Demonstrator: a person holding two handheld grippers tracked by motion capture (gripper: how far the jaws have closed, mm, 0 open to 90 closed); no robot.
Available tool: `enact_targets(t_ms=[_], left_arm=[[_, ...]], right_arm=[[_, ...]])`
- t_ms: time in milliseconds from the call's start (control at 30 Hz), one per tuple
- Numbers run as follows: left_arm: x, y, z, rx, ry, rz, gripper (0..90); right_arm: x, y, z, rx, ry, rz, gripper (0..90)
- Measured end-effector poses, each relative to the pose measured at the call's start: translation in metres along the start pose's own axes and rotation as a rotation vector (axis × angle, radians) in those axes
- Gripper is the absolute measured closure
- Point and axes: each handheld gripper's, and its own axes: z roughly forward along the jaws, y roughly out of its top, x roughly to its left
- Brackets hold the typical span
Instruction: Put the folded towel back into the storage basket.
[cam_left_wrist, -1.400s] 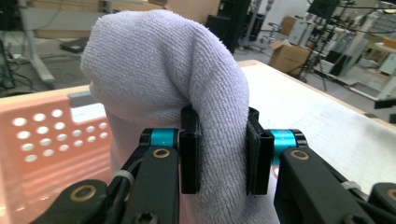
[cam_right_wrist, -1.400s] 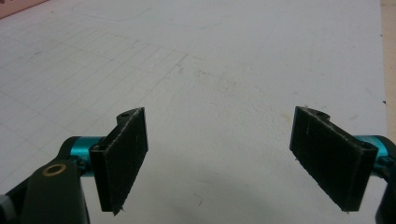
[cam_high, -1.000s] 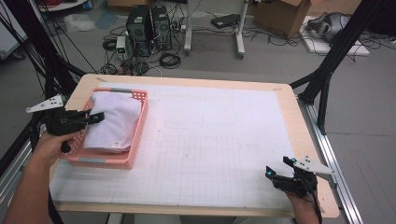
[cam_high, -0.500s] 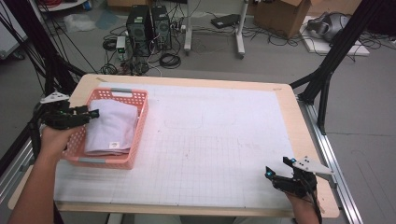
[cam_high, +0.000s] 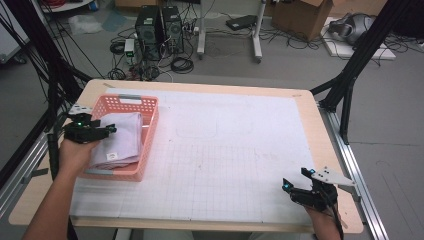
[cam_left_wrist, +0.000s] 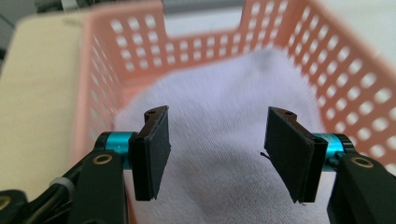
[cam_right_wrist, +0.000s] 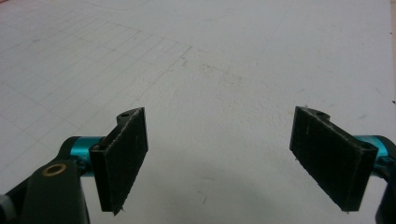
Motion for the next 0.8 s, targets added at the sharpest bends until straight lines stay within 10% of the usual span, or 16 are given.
enact_targets(t_ms=[133, 500, 800], left_arm=[[-0.003, -0.001, 0.017, 0.085, -0.003, -0.003, 39.0], [-0.01, -0.002, 0.029, 0.07, -0.065, 0.034, 40.6], [-0.004, 0.006, -0.012, -0.334, -0.115, -0.133, 32.1]], right_arm=[[-0.003, -0.001, -0.002, 0.001, -0.001, 0.011, 18.3], [-0.003, -0.002, -0.001, 0.004, 0.002, 0.005, 18.3], [-0.007, -0.003, -0.003, 0.001, -0.001, 0.018, 18.3]])
